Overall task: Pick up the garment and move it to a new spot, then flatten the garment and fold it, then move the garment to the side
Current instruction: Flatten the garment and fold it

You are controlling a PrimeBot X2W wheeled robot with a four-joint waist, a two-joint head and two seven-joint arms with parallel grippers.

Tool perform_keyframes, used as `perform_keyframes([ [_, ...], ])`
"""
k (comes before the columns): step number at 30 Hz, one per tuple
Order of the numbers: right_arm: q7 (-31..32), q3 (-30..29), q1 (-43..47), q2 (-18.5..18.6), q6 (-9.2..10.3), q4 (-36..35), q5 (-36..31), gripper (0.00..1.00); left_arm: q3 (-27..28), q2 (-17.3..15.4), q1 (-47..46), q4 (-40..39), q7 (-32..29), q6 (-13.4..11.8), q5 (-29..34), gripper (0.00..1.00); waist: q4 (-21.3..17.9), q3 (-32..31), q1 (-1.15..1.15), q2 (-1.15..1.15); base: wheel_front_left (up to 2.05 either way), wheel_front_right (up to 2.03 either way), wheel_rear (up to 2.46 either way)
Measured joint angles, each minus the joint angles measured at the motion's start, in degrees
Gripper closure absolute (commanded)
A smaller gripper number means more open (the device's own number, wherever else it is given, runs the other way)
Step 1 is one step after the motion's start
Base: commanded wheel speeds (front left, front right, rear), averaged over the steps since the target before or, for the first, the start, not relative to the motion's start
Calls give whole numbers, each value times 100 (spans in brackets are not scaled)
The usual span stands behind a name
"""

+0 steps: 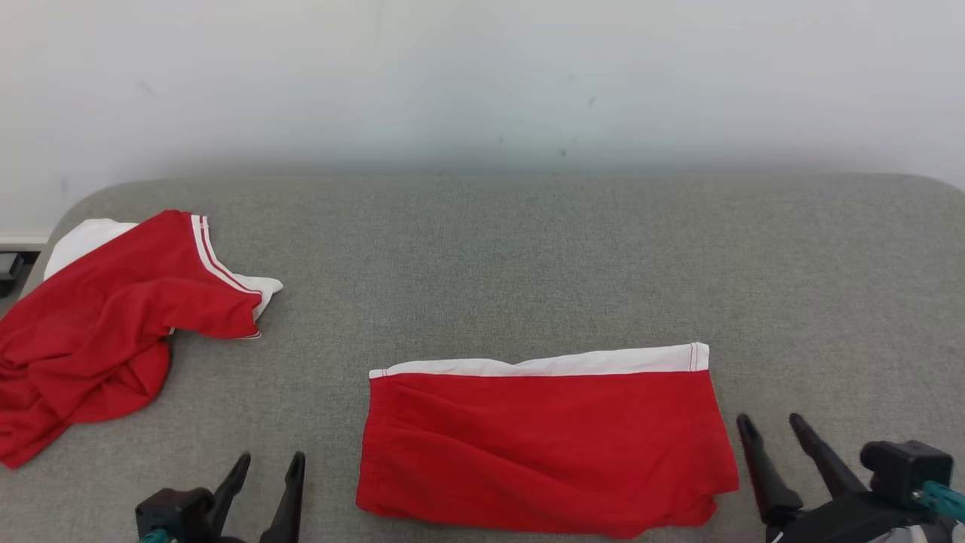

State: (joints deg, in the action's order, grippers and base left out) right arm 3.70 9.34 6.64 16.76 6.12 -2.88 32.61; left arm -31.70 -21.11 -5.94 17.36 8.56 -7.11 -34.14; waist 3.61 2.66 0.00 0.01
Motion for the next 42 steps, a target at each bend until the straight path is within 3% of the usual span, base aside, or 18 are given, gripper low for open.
perform_keyframes([
  [5,-565,-290,2,-237,51,133,-16,0,207,170,-19,-388,514,0,171,0,-4,-130,0,0,0,0,0],
  [16,-1423,-420,-49,-672,93,555,-214,0,300,292,182,-1169,561,0,383,0,-17,-301,1,0,0,0,0],
  [42,-1691,-316,-485,-813,31,1056,-357,0,564,192,547,-1360,571,0,533,0,-237,-286,1,0,0,0,0],
])
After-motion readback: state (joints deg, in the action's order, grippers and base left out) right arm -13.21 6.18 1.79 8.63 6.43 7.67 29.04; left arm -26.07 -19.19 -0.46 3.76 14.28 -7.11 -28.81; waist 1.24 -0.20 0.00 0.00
